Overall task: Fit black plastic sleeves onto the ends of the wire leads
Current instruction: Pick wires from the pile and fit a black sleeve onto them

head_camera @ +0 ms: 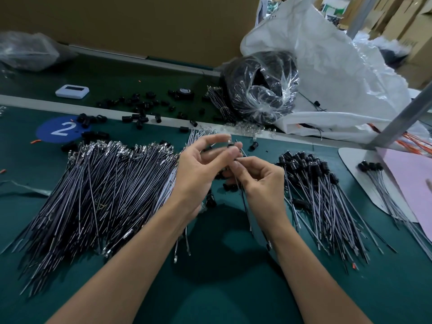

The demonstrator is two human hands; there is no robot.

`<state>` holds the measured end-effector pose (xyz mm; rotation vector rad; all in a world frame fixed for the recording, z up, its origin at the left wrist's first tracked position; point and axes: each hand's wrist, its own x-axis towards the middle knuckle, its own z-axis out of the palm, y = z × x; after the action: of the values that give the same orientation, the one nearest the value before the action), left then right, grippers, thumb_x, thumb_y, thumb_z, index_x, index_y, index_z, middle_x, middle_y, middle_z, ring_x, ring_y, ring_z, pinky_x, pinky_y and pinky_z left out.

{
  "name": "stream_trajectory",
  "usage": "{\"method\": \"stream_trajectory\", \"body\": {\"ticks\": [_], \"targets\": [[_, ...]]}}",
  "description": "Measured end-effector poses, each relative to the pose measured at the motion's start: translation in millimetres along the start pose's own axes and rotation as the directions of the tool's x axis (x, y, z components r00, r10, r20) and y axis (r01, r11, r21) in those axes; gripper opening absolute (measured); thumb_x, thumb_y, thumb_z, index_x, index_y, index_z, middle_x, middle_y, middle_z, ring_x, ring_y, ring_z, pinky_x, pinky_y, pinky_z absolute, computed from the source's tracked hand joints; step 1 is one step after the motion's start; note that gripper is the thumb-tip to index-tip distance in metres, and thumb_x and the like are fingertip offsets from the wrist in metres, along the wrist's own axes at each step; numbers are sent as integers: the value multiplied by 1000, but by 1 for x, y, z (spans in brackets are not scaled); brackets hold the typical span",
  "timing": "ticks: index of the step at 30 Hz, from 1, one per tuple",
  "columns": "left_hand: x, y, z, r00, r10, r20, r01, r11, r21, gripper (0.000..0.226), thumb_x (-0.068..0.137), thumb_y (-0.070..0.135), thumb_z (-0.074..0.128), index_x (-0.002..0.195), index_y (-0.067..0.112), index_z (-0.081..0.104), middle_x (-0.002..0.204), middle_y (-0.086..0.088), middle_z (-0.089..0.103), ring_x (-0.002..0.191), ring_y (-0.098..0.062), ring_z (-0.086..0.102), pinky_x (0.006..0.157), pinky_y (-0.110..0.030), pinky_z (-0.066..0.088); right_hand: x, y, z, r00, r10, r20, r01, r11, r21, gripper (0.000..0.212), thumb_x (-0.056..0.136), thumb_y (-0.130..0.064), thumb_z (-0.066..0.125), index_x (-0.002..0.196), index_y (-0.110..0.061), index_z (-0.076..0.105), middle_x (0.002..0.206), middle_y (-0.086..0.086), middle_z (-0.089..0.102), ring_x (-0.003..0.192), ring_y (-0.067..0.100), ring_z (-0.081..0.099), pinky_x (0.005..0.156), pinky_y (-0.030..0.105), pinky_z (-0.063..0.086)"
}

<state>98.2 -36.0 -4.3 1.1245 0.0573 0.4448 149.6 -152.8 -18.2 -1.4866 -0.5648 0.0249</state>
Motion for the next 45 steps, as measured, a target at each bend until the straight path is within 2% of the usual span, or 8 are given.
{"method": "stream_trajectory", "body": {"ticks": [2, 4, 10, 23, 35, 39, 42, 45], "targets": [[1, -2, 1, 999, -43, 28, 42, 998, 39, 48, 70, 13, 78, 116, 11, 64, 98, -9, 76, 92, -21, 73, 76, -25, 57, 1, -1, -3, 999, -25, -23, 25, 999, -30, 8, 89, -5, 67, 87, -8, 74, 77, 6, 75, 69, 15, 71, 65, 24, 56], [1, -5, 2, 1000, -13, 28, 11, 997, 74, 36, 70, 7, 77, 106, 8, 71, 95, -8, 76, 89, -17, 73, 75, -21, 56, 2, 1, -4, 999, -30, -38, 28, 998, -64, 13, 89, -1, 67, 85, -12, 74, 77, 5, 74, 69, 15, 71, 67, 28, 58], [-1, -3, 3, 997, 54, -61, -53, 998, 20, 26, 68, 14, 75, 94, 11, 75, 88, -11, 76, 82, -19, 74, 69, -24, 58, -1, 0, 0, 999, -40, 6, 41, 998, -47, 11, 88, -1, 67, 86, -10, 73, 77, 7, 75, 72, 17, 73, 67, 23, 57], [-1, 4, 3, 985, 110, -131, -103, 993, 56, 26, 66, 20, 77, 91, 12, 75, 86, -10, 77, 84, -18, 74, 71, -24, 57, -8, 1, 8, 995, -87, 49, 91, 992, -90, 10, 85, -10, 69, 78, -17, 70, 73, 0, 74, 68, 17, 73, 66, 38, 61], [0, 3, -1, 994, -16, -105, 12, 999, -37, 23, 71, 17, 72, 92, 9, 74, 77, -11, 75, 71, -19, 73, 63, -24, 56, -9, -4, 6, 989, -27, 142, 31, 999, -24, 18, 88, -10, 69, 72, -4, 66, 56, -1, 65, 46, 12, 61, 47, 21, 46], [6, 1, -8, 984, -107, -143, 106, 994, -14, 13, 80, 5, 69, 92, 5, 71, 75, -11, 74, 62, -18, 72, 59, -22, 57, -5, -2, -2, 994, -65, 83, 82, 971, -224, 49, 91, -42, 62, 62, -3, 68, 46, 8, 58, 37, 22, 47, 42, 31, 36], [6, -4, -8, 973, -201, -116, 209, 976, 65, 13, 82, -4, 67, 93, 3, 69, 76, -13, 75, 57, -20, 71, 54, -23, 56, 21, 2, -15, 987, -85, -136, 16, 897, -441, 37, 98, -32, 57, 68, -13, 69, 53, -1, 63, 45, 9, 54, 50, 27, 45], [6, -7, -8, 959, -265, -96, 273, 958, 84, 20, 82, -8, 67, 100, -1, 66, 79, -14, 75, 59, -22, 72, 55, -24, 58, 70, 4, -29, 986, -95, -137, -31, 700, -713, 13, 95, -11, 59, 93, -12, 72, 83, 2, 72, 76, 14, 67, 75, 30, 53]]}}
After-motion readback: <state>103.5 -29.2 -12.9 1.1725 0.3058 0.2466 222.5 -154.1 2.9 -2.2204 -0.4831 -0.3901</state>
